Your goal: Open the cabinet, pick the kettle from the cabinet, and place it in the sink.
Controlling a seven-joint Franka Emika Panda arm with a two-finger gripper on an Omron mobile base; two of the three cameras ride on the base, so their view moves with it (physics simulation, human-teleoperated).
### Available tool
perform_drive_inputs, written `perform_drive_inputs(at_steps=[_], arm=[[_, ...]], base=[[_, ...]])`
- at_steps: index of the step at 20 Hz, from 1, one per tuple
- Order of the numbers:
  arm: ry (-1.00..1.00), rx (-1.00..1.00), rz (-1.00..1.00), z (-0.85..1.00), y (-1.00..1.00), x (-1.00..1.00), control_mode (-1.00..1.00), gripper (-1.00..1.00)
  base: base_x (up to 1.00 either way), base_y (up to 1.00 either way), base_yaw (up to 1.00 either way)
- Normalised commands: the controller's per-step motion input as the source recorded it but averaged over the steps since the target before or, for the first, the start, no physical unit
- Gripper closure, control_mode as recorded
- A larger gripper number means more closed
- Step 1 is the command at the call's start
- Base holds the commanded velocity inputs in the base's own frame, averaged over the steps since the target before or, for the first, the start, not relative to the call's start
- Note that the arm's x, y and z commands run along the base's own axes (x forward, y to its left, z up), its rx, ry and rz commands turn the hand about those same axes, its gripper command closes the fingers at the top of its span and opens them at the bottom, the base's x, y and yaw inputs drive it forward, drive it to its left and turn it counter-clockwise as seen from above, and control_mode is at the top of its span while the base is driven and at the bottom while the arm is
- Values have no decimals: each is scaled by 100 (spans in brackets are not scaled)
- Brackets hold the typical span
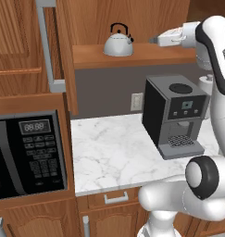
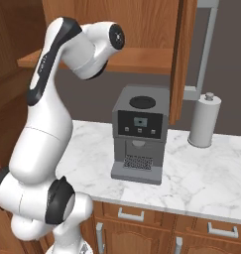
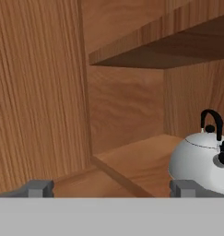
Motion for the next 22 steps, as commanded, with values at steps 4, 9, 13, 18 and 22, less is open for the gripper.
perform_drive_inputs(at_steps=[4, 9, 13, 18, 22], arm=[[0, -7, 0, 10, 4, 25, -100, -100], [5, -10, 0, 15, 0, 25, -100, -100], [5, -9, 0, 3, 0, 23, -100, -100], [4, 0, 0, -14, 1, 15, -100, -100], [2, 5, 0, -18, 0, 17, -100, -100]], base=[[0, 0, 0], [0, 0, 0], [0, 0, 0], [0, 0, 0], [0, 0, 0]])
